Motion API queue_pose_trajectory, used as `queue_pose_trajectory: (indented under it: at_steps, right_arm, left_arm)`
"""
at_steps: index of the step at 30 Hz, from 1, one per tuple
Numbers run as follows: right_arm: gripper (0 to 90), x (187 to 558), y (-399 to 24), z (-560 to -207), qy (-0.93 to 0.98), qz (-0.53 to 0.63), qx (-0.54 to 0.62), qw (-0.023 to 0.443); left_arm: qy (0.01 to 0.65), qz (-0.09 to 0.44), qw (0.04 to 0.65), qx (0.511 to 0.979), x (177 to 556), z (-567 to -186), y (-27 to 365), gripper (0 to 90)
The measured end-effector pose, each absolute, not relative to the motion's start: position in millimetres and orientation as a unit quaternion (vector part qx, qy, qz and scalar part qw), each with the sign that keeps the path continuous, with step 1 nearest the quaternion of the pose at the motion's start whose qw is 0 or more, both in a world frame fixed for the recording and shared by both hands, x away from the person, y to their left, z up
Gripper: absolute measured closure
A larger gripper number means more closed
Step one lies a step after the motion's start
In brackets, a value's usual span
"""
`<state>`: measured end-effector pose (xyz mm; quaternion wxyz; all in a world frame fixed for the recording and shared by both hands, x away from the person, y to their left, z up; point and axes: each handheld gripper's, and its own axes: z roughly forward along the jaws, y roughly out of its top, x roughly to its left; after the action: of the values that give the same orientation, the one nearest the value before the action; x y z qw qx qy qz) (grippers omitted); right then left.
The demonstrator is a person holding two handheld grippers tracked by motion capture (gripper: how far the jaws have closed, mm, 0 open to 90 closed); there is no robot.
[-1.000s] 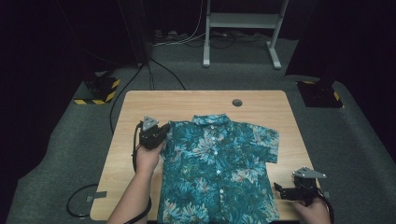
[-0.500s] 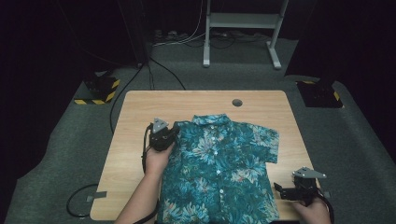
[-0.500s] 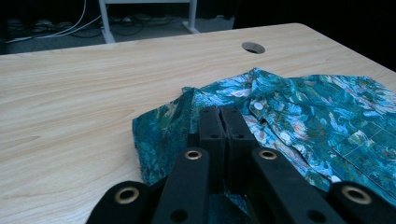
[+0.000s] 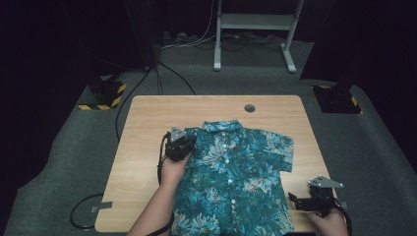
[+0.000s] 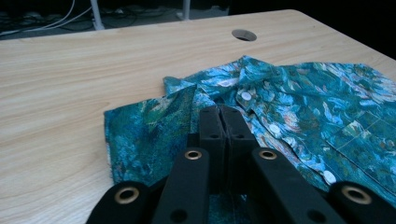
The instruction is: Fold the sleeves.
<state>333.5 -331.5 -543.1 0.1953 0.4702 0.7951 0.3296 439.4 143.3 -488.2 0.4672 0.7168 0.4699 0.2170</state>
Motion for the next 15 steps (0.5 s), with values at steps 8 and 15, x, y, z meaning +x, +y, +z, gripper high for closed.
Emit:
queue_pose_trajectory:
  at_steps: [8,15]
  right_arm:
    - [0.0,333.5,-331.5,-543.1,0.795,0.330,0.470,0.195]
    - [0.0,333.5,-331.5,-543.1,0.795,0.330,0.470,0.195]
  left_arm:
    - [0.473,0.209,0.461,0.721,442.2,-499.0,133.7,88.6]
    - [0.477,0.201,0.449,0.728,444.7,-507.5,125.7,88.5]
